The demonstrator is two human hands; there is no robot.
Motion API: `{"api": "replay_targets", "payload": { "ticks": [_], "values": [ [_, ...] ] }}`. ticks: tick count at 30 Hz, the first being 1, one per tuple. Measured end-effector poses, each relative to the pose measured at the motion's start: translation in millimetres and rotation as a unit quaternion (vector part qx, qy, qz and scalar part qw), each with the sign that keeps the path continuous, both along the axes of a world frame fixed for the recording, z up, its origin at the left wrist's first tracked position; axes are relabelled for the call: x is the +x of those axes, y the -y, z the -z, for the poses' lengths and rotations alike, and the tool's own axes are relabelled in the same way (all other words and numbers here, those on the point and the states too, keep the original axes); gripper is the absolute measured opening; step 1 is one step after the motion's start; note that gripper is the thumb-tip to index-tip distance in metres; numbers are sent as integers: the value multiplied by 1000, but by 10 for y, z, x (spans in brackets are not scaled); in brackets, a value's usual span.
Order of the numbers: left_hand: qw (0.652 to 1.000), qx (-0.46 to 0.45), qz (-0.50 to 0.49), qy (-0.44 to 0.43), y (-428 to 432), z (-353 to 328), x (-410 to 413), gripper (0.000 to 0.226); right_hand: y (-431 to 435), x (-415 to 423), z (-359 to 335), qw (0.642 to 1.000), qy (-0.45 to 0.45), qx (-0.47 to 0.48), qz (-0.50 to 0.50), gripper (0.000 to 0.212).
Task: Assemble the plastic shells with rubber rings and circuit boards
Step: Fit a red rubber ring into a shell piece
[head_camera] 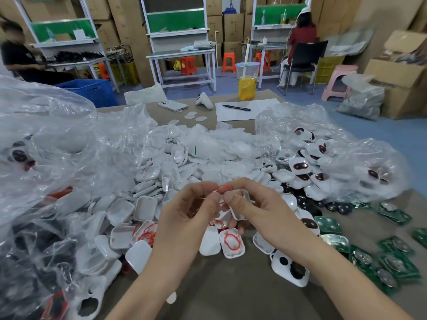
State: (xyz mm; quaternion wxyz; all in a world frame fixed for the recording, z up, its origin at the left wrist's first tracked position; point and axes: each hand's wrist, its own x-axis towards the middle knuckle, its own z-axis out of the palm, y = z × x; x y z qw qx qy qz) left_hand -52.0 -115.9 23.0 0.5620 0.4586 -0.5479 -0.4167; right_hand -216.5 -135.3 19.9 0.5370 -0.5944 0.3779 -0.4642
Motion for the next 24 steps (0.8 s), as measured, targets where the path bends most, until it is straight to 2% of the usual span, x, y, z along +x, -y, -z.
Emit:
{"api": "replay_targets", "payload": {
  "ticks": [5,10,18,22,24],
  "values": [
    [998,44,31,-33,-14,-18,6,15,9,2,11,1000,-4,1,6,22],
    [996,62,41,-44,5,-3,21,13,27,-7,52,998,-47,-30,27,20],
    [997,53,42,-33,20,0,44,11,21,-17,87,991,-105,-75,45,24],
    [997,55,38,-27,30,20,57,12,1,-7,66,993,-93,-65,39,21],
    [994,74,51,-62,40,47,39,11,-11,-15,50,994,-87,-62,31,20]
  ]
}}
